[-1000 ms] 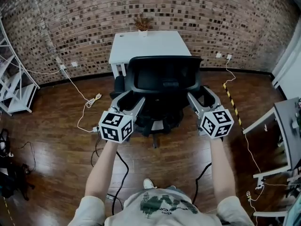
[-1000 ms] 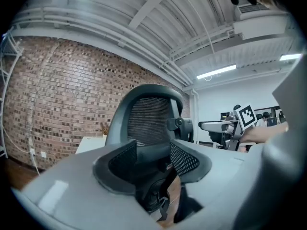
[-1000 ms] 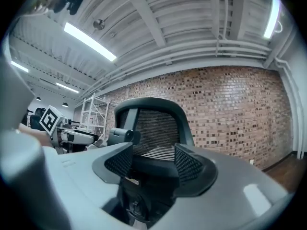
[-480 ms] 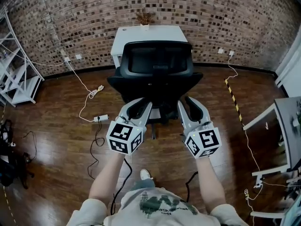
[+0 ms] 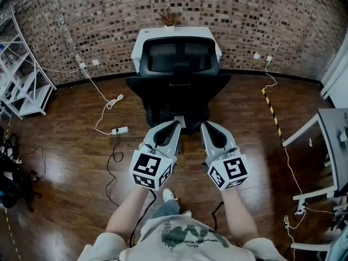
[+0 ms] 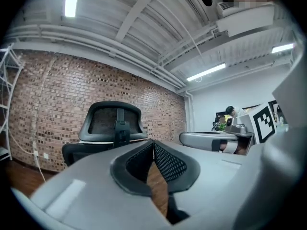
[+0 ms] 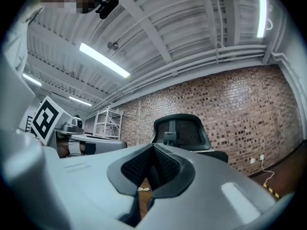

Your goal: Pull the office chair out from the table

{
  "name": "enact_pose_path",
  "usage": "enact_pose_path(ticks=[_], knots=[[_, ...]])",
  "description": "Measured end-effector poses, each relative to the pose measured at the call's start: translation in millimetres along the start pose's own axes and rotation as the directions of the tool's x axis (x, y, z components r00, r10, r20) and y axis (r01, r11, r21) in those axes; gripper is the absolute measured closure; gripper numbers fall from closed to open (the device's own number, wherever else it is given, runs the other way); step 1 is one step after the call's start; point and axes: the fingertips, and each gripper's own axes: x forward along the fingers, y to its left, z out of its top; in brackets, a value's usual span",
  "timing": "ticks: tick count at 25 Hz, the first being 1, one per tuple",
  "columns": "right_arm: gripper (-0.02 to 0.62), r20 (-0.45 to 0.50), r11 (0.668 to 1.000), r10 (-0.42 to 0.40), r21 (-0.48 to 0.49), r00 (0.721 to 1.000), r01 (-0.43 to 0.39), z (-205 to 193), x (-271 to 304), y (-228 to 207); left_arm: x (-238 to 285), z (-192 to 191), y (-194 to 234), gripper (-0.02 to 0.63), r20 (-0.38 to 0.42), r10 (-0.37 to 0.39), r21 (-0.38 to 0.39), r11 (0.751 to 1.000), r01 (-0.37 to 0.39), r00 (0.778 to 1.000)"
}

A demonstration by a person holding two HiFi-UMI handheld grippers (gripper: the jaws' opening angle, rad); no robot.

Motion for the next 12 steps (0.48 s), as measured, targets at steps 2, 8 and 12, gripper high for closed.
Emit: enact_pose_path(ticks=[2, 8, 12], knots=[[0.594, -0.002, 1.0, 0.013, 0.005, 1.0, -0.013, -2, -9, 7, -7, -1, -10, 0.588, 0.008, -0.001, -0.003, 1.0, 0.001, 1.0], [0.594, -0.012, 0.999, 0.045, -0.006, 0.999, -0.046, 1, -29, 22, -23, -4, -32, 0.589, 0.006, 0.012, -0.001, 1.0, -0.012, 1.0], [0.594, -0.026, 0.999, 0.049, -0.011, 0.998, -0.05, -2, -35, 29, -32, -6, -36, 0.589, 0.007, 0.03, -0.002, 1.0, -0.03, 1.0]])
